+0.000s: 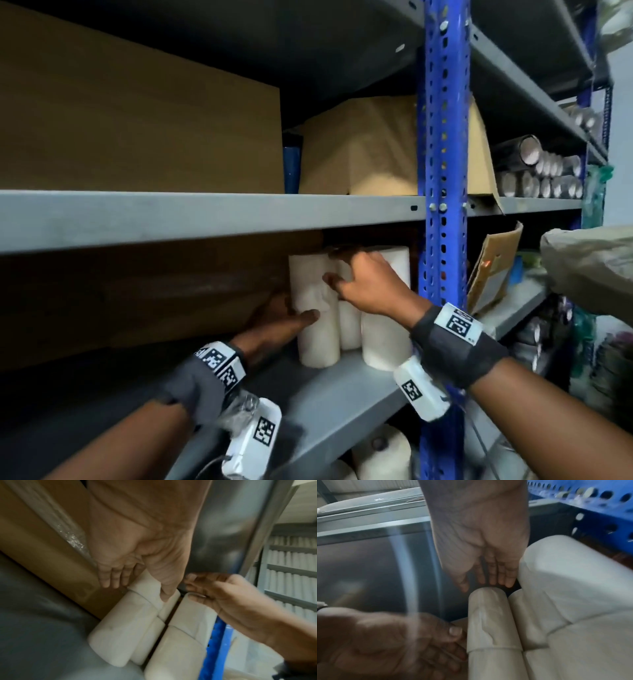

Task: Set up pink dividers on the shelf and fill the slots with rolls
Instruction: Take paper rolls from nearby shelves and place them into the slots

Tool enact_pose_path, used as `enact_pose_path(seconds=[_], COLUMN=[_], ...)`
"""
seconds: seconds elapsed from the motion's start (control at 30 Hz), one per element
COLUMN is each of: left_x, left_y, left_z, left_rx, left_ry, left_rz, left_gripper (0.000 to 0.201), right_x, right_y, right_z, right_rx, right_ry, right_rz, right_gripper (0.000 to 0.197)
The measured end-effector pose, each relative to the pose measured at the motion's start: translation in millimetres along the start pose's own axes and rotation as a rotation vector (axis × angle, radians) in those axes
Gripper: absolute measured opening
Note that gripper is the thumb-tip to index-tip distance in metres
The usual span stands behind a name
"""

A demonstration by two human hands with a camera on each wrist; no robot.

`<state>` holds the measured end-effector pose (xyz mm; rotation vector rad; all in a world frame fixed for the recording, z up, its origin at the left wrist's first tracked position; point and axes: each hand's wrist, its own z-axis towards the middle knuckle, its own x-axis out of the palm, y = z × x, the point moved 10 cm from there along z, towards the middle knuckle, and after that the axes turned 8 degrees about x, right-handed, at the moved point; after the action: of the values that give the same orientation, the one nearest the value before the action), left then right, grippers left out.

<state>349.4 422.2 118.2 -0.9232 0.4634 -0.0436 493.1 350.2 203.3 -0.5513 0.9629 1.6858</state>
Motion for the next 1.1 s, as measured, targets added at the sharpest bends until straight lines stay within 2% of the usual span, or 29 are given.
enact_pose_path(seconds=[0.1,0.17,0.27,0.4,0.5,0.63,0.77,0.8,0.87,0.93,0.97,1.03,1.1], left_x=[-3.2,-0.1,5.5,9.1,8.0,-1.9,-5.3,-4.0,-0.3,-0.9,-2.5,-9.4,-12.9], left_y=[13.5,18.1,20.0,16.8,13.2,-0.2,-15.8,-20.1,-30.5,-41.5,-46.4,-53.1,-60.0], left_z=[19.0,28.1,36.5,42.2,40.1,32.3,7.1,-2.7,-24.4,-48.4,-60.4,-88.8,-120.0], left_rx=[0.030,0.037,0.029,0.040,0.047,0.101,0.140,0.132,0.115,0.116,0.112,0.077,0.054], left_ry=[-0.031,-0.007,0.025,0.026,0.002,-0.078,-0.124,-0.115,-0.072,-0.043,-0.041,-0.068,-0.076], left_rz=[-0.028,-0.077,-0.116,-0.109,-0.116,-0.069,-0.127,-0.144,-0.167,-0.113,-0.089,-0.077,-0.092], left_gripper=[0.039,0.037,0.045,0.058,0.060,0.073,0.068,0.067,0.061,0.054,0.055,0.066,0.071], right_x=[9.9,20.5,39.6,51.5,45.0,26.0,1.7,-3.0,-13.8,-25.2,-27.4,-28.3,-32.1], right_y=[14.4,21.9,22.6,27.1,28.1,37.7,35.7,37.7,43.2,48.7,51.5,58.6,68.5], right_z=[20.6,34.5,53.6,61.4,55.9,33.6,8.4,-0.1,-19.6,-39.1,-47.3,-64.1,-83.2], right_rx=[-0.073,-0.112,-0.093,-0.145,-0.180,-0.316,-0.301,-0.305,-0.340,-0.344,-0.340,-0.321,-0.288], right_ry=[0.019,0.061,0.171,0.224,0.187,0.100,0.024,0.025,-0.002,-0.019,0.019,0.120,0.192], right_rz=[0.034,-0.004,-0.081,-0.103,-0.024,0.188,0.374,0.381,0.376,0.414,0.459,0.540,0.586], right_gripper=[0.049,0.052,0.059,0.056,0.053,0.047,0.047,0.042,0.014,0.009,0.012,0.042,0.055])
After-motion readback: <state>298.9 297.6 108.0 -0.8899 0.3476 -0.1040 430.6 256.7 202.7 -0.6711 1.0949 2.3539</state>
